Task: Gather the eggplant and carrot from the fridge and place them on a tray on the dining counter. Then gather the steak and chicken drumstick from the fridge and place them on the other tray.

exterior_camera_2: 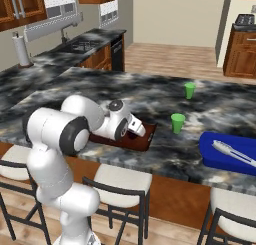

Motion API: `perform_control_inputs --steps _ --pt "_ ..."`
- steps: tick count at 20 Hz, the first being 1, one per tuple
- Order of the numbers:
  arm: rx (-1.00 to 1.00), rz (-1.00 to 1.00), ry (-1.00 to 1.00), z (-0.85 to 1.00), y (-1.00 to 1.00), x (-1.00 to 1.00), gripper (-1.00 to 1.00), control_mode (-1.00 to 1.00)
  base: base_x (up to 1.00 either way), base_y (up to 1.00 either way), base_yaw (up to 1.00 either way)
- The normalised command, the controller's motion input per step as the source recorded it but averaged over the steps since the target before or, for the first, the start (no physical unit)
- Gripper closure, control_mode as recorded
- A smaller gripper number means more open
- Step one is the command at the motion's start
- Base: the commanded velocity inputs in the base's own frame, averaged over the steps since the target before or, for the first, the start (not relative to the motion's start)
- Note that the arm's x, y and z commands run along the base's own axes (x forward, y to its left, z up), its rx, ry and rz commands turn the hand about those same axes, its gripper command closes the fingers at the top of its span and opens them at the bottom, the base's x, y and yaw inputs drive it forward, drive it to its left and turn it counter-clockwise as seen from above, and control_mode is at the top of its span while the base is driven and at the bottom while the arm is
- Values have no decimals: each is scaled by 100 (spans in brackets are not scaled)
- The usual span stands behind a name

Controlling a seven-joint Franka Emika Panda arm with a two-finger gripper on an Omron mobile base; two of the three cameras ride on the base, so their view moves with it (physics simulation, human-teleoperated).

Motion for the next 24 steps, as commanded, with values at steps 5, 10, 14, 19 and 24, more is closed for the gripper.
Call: perform_control_inputs --steps 5,10,14,19,24 --pt "0 -3 0 62 0 -52 -100 -100 0 0 0" --pt "0 0 0 46 8 -84 -100 -100 0 0 0" --pt "0 0 0 36 7 -99 -100 -100 0 0 0" --pt "0 0 0 47 7 -93 -100 -100 0 0 0" --pt "0 0 0 60 1 -92 -100 -100 0 0 0"
